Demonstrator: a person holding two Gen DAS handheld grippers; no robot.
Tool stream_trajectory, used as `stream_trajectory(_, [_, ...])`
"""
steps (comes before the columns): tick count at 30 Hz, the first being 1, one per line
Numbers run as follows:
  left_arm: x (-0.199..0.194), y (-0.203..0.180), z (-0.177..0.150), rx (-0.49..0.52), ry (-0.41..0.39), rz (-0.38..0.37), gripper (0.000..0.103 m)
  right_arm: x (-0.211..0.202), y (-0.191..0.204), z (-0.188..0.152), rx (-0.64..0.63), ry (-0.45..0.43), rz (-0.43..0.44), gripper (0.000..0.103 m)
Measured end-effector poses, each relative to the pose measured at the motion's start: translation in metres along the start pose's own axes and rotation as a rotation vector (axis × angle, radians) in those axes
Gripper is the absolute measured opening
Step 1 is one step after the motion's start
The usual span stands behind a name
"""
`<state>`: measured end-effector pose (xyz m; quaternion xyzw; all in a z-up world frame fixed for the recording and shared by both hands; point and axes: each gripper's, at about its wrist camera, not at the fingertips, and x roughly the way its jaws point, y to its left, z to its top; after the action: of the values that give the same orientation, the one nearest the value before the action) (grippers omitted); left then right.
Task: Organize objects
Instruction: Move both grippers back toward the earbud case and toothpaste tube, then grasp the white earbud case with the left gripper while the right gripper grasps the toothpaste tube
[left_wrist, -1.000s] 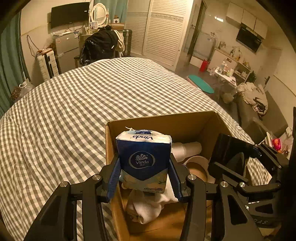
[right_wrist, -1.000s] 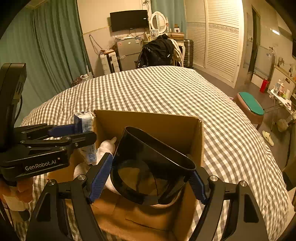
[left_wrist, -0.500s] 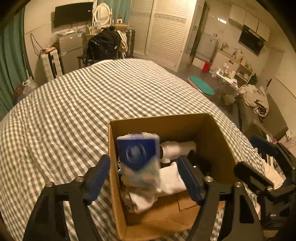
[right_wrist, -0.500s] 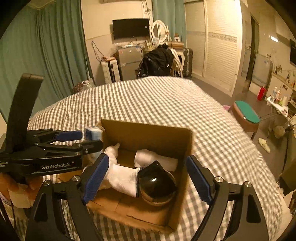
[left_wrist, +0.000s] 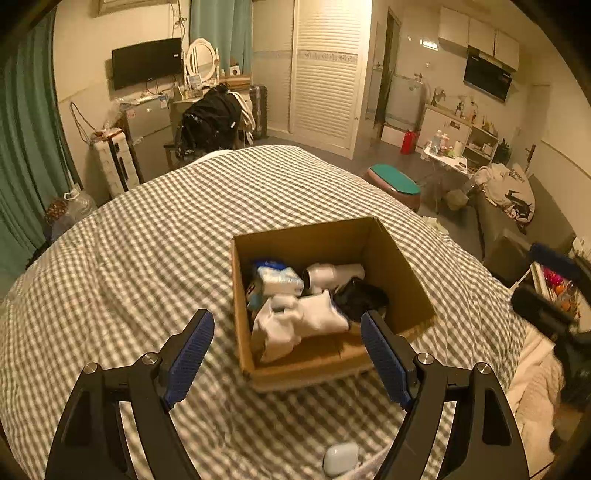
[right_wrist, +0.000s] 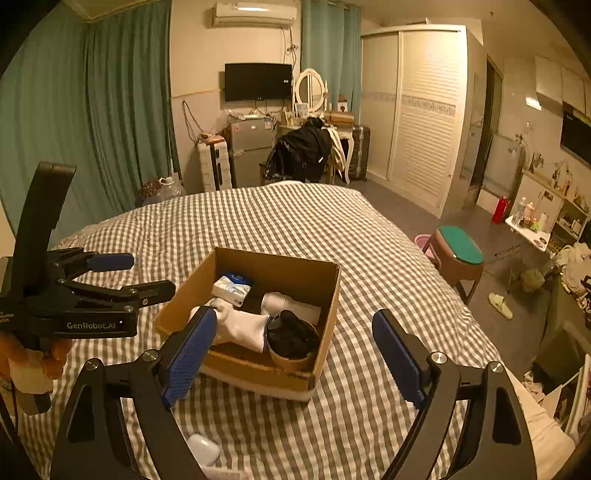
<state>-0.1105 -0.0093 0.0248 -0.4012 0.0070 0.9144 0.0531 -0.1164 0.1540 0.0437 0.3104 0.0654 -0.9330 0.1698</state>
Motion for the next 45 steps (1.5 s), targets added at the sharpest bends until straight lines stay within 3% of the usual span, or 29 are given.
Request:
stream_trajectory(5, [-0.02, -0.003, -0.035, 0.02, 0.007, 0.018, 0.084, -0.032, 0.008, -0.016, -0.02, -0.013, -0.005, 0.086])
stream_trajectory(11, [-0.026, -0.001, -0.08, 0.01, 0.018, 0.041, 0.084, -0.044, 0.011, -0.047, -0.008, 0.02, 0.011, 0.086])
stream_trajectory(19, [-0.004, 0.001, -0.146, -0.041, 0.069, 0.052, 0.084, -0.02, 0.012, -0.109, 0.058, 0.13, 0.064, 0.086])
stream_trajectory(26, [0.021, -0.009, -0.191, 0.034, 0.15, 0.097, 0.084, 0.027, 0.036, -0.176, 0.073, 0.299, 0.097, 0.086])
stream_trajectory(30, [0.027, 0.003, -0.203, -0.02, 0.193, 0.088, 0.084, 0.043, 0.058, -0.199, -0.016, 0.342, 0.083, 0.086])
stream_trajectory(36, [0.022, 0.016, -0.203, -0.096, 0.186, 0.091, 0.084, 0.058, 0.086, -0.207, -0.118, 0.355, 0.128, 0.086])
stream_trajectory(45, [0.027, 0.02, -0.205, -0.099, 0.201, 0.1, 0.084, 0.085, 0.122, -0.225, -0.302, 0.405, 0.264, 0.086])
